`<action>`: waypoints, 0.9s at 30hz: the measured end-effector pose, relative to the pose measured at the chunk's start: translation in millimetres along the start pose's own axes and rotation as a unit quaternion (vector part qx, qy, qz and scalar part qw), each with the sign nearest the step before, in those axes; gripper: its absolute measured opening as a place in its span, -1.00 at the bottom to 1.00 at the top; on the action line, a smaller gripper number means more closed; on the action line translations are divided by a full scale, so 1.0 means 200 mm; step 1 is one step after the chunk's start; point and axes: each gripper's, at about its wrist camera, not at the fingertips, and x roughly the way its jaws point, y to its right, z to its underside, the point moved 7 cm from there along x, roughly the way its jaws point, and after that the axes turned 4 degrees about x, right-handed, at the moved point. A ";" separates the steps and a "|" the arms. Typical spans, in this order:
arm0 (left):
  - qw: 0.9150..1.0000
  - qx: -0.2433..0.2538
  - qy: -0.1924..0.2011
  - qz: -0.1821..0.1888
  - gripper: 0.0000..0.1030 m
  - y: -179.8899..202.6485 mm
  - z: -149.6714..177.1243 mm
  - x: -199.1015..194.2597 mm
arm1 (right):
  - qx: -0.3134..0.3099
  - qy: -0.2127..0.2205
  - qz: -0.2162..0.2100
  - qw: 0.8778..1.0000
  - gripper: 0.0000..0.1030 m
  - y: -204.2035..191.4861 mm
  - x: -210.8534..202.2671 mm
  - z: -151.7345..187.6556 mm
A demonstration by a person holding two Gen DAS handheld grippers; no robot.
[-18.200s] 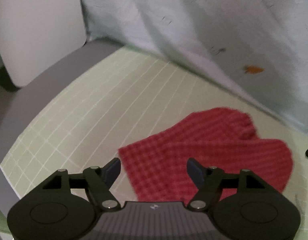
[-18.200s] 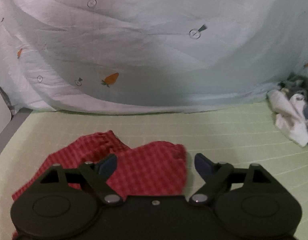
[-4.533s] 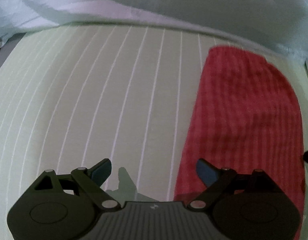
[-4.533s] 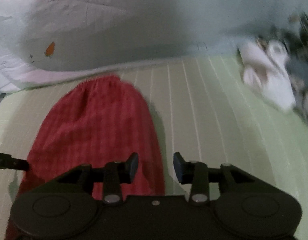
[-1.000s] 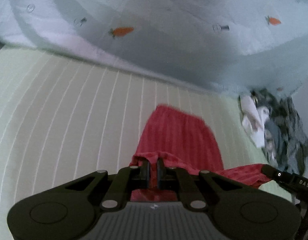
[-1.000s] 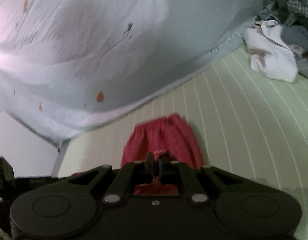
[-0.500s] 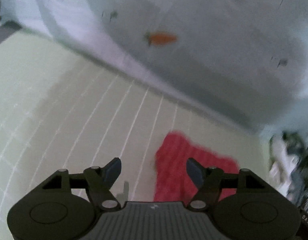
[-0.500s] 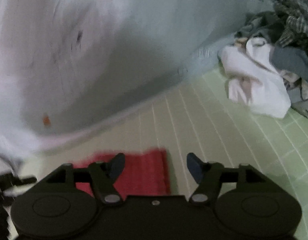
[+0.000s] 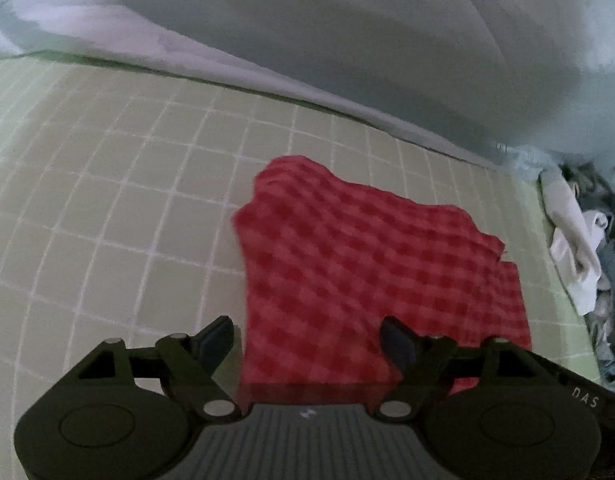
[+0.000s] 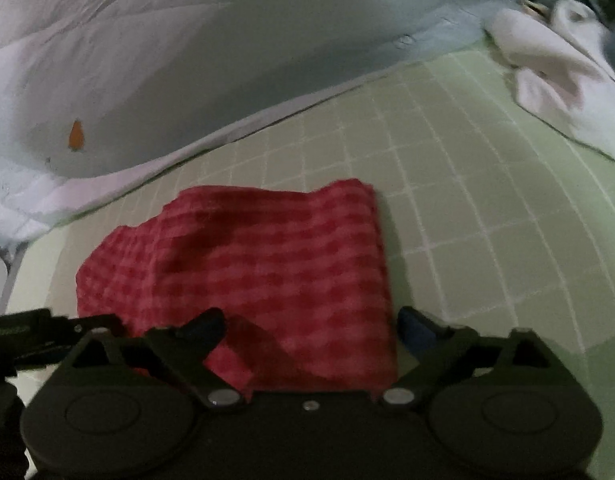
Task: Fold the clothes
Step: 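Grasp the folded red shorts bundle with both grippers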
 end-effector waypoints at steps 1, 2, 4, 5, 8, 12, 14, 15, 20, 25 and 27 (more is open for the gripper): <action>1.000 0.005 -0.001 -0.003 0.58 0.01 -0.01 0.02 | -0.013 0.000 0.001 1.000 0.92 -0.02 0.01 -0.01; 1.000 0.009 -0.001 -0.004 0.59 0.01 -0.02 0.03 | -0.026 -0.001 0.002 1.000 0.95 -0.04 0.03 -0.01; 1.000 0.020 0.002 -0.007 0.68 0.03 -0.04 0.07 | -0.053 -0.002 0.002 0.999 0.98 -0.08 0.06 -0.02; 1.000 0.027 0.004 -0.010 0.71 0.04 -0.05 0.08 | -0.067 -0.001 0.005 0.998 0.99 -0.10 0.08 -0.02; 0.999 0.045 0.008 -0.020 0.70 0.07 -0.05 0.09 | -0.103 0.003 0.018 0.995 0.92 -0.15 0.11 -0.02; 0.997 0.064 0.018 -0.027 0.22 0.08 -0.02 0.07 | -0.116 0.003 -0.008 0.993 0.24 -0.22 0.11 -0.01; 0.998 0.065 0.015 -0.011 -0.29 0.11 0.01 0.05 | -0.110 -0.006 -0.043 0.993 -0.69 -0.27 0.09 0.01; 0.998 0.057 0.007 0.006 -0.72 0.12 0.03 0.05 | -0.098 -0.016 -0.062 0.993 -0.71 -0.28 0.09 0.04; 0.999 0.031 -0.010 0.035 -0.77 0.14 0.17 -0.08 | -0.104 -0.018 -0.097 0.990 -0.78 -0.37 -0.08 0.19; 0.998 0.055 -0.005 0.040 -0.77 0.17 0.34 -0.29 | -0.120 -0.006 -0.107 0.987 -0.78 -0.40 -0.33 0.35; 0.997 0.062 0.008 0.039 -0.77 0.17 0.38 -0.38 | -0.124 0.001 -0.106 0.987 -0.78 -0.41 -0.42 0.39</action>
